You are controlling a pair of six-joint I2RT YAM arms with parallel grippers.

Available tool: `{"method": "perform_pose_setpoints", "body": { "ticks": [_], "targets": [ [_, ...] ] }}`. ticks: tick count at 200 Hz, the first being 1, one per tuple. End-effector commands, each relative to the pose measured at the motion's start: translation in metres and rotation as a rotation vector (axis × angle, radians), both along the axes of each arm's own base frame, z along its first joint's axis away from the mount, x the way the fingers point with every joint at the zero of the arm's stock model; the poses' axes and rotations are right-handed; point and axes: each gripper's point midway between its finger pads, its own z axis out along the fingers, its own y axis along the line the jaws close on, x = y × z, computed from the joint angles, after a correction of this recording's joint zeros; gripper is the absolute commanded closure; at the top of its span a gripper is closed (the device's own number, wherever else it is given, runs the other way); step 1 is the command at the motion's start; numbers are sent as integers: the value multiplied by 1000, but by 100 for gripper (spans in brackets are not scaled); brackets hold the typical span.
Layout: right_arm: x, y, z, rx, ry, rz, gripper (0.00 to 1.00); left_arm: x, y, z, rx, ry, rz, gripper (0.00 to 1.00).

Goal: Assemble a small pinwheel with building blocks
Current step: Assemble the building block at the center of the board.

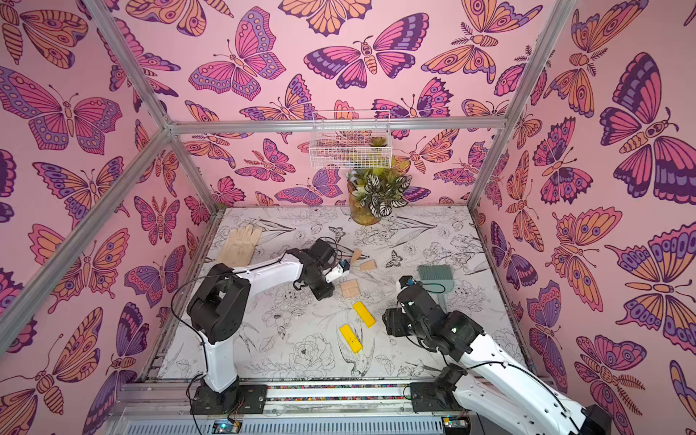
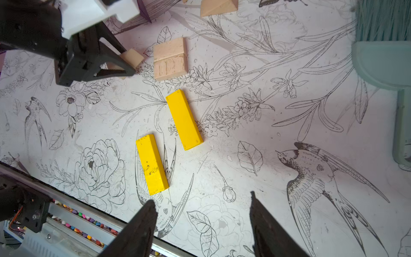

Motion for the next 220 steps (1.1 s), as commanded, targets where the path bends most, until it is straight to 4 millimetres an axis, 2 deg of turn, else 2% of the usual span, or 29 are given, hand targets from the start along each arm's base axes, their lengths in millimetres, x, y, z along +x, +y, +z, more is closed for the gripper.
{"method": "perform_pose_setpoints", "body": {
  "ticks": [1,53,94,136,157,200,220],
  "targets": [
    [1,-2,1,16,-4,-28,31,-21,8,-6,72,74,18,99],
    [-1,-6,-2,17,-6,-43,32,-41,8,-10,94,124,72,100],
    [0,-5,-5,22,-2,-48,32,-44,-5,-12,100,121,87,99],
    [-1,-6,-5,23,-3,-46,33,-45,-5,-21,118,142,126,97],
    [-2,-6,-6,25,0,-50,33,-45,-6,-22,118,149,151,90],
    [-2,-6,-6,29,-3,-52,33,-44,-7,-24,122,149,168,67],
    [-2,-6,-6,29,-3,-52,33,-44,-9,-23,116,151,164,61]
  ]
}}
